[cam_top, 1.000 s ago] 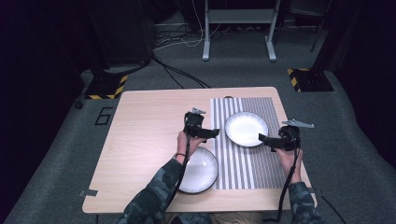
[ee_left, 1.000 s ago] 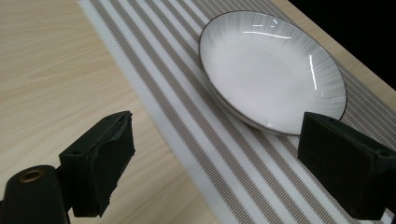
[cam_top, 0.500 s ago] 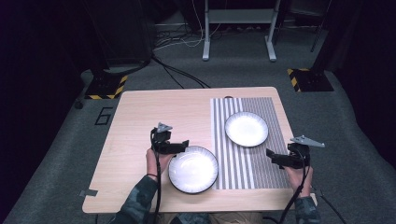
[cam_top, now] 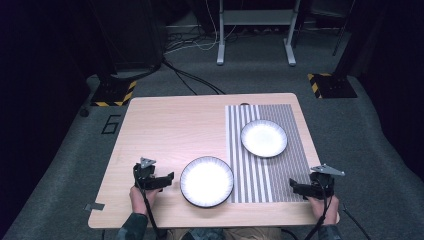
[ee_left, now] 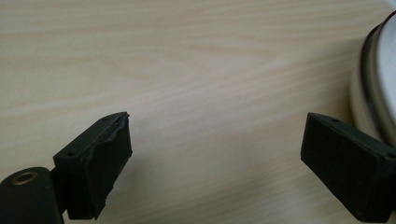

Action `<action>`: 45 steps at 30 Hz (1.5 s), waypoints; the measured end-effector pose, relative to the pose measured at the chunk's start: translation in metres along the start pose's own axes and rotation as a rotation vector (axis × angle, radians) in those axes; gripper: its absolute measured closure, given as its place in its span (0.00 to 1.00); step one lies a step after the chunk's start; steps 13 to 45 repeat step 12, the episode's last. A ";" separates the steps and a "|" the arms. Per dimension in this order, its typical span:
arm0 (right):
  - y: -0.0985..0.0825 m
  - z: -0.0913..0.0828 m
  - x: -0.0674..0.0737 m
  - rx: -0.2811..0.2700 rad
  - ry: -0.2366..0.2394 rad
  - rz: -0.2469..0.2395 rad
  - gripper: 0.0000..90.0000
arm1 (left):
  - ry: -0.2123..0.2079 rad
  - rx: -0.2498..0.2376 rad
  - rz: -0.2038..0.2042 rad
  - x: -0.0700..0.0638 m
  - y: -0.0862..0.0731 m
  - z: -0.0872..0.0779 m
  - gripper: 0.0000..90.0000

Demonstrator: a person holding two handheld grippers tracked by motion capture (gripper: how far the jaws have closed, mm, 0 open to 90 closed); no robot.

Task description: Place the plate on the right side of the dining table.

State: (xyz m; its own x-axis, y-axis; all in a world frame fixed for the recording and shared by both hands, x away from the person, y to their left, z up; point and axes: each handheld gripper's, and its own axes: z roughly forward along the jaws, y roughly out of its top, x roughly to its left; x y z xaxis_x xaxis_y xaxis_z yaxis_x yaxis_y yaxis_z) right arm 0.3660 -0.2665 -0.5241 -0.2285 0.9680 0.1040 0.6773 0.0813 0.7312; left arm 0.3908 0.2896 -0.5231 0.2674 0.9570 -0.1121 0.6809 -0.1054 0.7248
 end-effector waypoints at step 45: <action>-0.004 0.004 0.004 0.023 -0.069 -0.066 0.00 | 0.092 -0.002 0.064 -0.004 -0.012 -0.002 0.09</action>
